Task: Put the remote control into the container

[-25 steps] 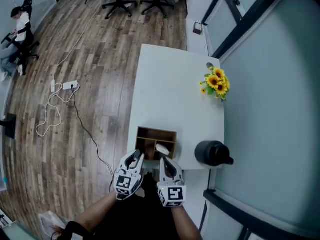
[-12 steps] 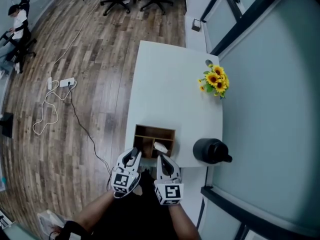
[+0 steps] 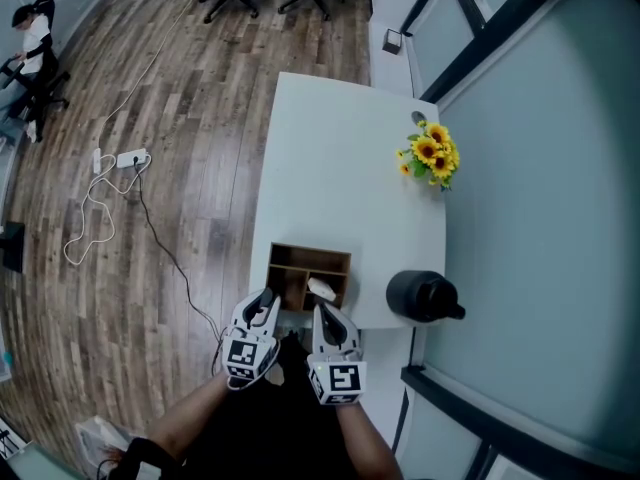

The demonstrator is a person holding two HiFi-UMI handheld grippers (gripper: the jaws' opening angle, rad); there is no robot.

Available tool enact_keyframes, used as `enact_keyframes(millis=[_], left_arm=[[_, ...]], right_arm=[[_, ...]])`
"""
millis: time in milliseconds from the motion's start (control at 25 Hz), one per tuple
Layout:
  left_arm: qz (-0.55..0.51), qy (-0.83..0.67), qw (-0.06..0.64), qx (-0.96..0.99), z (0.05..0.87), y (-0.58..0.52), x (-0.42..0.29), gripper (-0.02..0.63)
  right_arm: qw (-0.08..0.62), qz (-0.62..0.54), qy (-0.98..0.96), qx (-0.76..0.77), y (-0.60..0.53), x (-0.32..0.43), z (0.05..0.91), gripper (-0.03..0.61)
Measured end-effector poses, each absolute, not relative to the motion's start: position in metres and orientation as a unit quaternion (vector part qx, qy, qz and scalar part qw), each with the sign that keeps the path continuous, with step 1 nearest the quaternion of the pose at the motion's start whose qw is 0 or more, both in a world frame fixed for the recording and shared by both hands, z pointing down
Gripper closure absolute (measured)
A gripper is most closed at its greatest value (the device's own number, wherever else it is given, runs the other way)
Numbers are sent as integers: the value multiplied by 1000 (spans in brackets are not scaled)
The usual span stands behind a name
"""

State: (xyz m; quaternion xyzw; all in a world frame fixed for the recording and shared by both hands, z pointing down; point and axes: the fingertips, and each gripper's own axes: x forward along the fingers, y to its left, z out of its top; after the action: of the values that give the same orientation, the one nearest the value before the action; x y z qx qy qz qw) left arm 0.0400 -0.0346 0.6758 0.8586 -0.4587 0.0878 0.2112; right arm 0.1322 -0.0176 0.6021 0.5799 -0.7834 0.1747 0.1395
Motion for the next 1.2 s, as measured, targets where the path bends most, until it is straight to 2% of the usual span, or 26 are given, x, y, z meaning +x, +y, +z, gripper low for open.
enact_keyframes(millis=[1200], left_arm=[[113, -463, 192, 858, 679, -36, 39, 511]], right_arm=[[131, 173, -786, 579, -19, 131, 601, 574]])
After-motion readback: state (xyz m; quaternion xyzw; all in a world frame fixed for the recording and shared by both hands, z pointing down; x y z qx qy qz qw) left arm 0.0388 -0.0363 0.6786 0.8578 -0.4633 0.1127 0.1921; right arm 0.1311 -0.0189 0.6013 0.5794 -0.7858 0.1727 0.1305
